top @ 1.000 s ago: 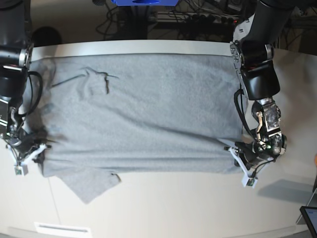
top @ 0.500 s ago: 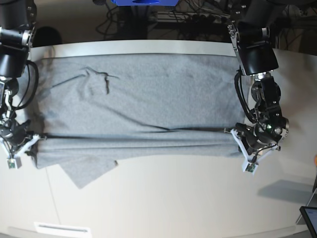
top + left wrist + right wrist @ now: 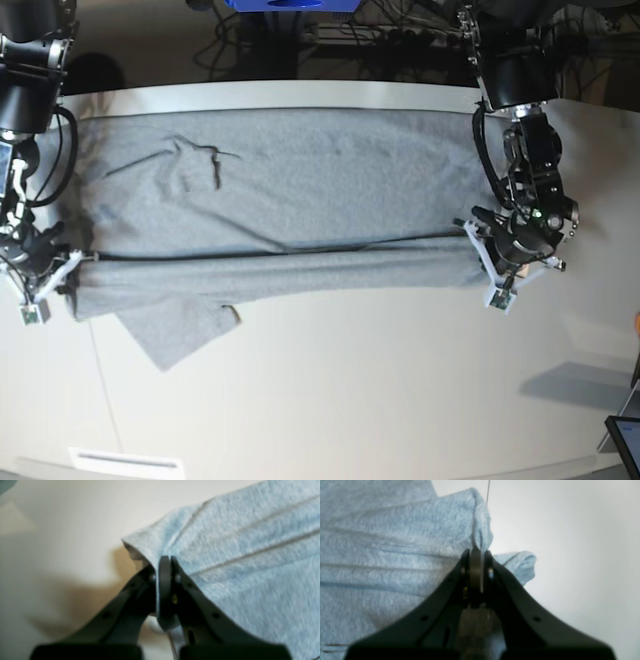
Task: Fold the T-shirt properly
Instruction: 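Lift the hem with both grippers and fold it toward the collar, then lay the folded hem down and open both grippers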
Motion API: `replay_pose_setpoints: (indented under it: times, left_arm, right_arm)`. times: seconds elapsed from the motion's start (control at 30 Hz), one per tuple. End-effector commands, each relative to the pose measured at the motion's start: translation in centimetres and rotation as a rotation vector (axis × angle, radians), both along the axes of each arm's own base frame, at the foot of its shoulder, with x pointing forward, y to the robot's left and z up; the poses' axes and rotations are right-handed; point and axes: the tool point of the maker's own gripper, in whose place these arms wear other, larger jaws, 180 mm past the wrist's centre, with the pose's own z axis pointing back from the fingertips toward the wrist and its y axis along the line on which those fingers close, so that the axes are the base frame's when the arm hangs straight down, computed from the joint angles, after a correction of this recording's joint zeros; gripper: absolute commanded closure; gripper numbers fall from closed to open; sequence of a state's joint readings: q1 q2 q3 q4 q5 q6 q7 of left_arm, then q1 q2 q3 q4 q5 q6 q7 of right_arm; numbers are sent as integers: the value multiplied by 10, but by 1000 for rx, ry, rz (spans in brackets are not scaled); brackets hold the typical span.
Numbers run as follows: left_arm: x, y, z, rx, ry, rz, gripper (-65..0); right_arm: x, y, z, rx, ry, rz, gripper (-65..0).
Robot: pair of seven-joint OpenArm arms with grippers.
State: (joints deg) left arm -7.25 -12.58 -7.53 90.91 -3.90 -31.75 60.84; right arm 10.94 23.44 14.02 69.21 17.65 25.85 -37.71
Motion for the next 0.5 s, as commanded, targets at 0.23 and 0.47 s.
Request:
replay_pose_setpoints:
  times: [0.23, 0.47]
  left_arm:
    - [0, -5, 4, 60, 1, -64, 0]
    - [1, -11, 3, 65, 6, -86, 0]
  right_arm:
    - [0, -12, 7, -22, -18, -19, -1]
    - [-7, -12, 0, -22, 0, -20, -9]
